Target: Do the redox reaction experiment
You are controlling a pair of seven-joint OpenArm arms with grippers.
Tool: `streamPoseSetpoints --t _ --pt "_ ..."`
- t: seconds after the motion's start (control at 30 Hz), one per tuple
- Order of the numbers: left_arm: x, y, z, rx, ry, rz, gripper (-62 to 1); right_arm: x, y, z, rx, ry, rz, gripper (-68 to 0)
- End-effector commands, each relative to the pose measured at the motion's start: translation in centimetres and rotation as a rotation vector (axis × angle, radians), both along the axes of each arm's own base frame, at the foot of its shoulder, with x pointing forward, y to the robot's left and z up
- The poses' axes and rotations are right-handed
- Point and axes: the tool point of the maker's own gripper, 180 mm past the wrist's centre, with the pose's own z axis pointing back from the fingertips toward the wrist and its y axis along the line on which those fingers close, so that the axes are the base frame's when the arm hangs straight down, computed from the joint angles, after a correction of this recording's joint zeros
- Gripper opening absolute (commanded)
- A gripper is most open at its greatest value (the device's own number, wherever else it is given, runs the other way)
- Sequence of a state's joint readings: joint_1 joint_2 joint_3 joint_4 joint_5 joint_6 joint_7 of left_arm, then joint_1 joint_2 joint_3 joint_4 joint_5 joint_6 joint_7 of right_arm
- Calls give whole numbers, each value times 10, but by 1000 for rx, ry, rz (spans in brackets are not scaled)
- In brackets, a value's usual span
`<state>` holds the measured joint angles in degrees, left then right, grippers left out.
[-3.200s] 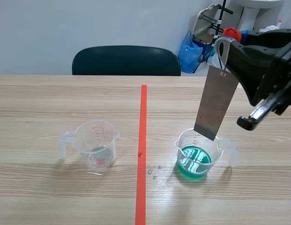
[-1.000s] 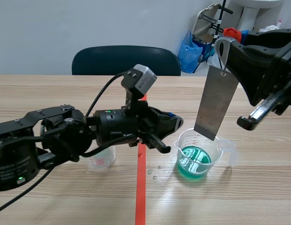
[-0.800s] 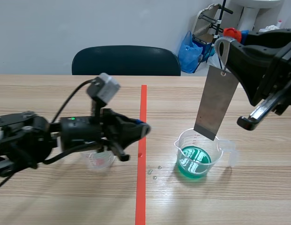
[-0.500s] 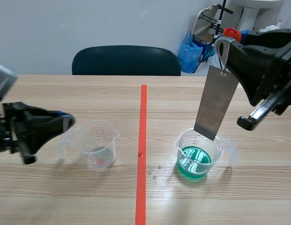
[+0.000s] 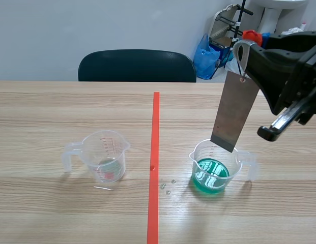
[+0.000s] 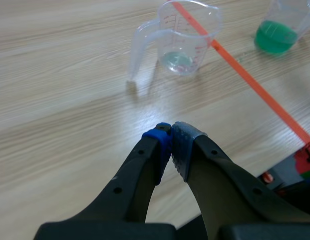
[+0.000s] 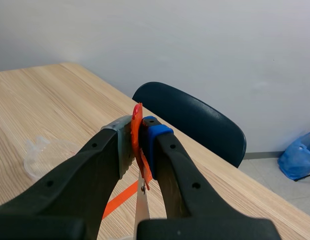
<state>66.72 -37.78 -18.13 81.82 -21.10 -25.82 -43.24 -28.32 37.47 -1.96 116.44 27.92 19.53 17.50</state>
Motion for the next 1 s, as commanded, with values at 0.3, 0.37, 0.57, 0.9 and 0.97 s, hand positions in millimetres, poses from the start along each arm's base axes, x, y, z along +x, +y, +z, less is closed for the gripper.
streamPoseSetpoints --t 0.3,0.37,0.57,0.9,0.97 --pt "-51 22 19 175 -101 159 -321 0 0 15 20 -44 5 -660" --pt "-52 25 19 205 -112 182 -142 0 0 15 20 -44 5 -660" --pt "-52 27 20 215 -120 199 14 0 0 15 20 -44 5 -660" --pt "-52 27 20 215 -119 199 14 0 0 15 20 -44 5 -660" --pt "-52 27 20 215 -119 199 14 0 0 15 20 -44 5 -660"
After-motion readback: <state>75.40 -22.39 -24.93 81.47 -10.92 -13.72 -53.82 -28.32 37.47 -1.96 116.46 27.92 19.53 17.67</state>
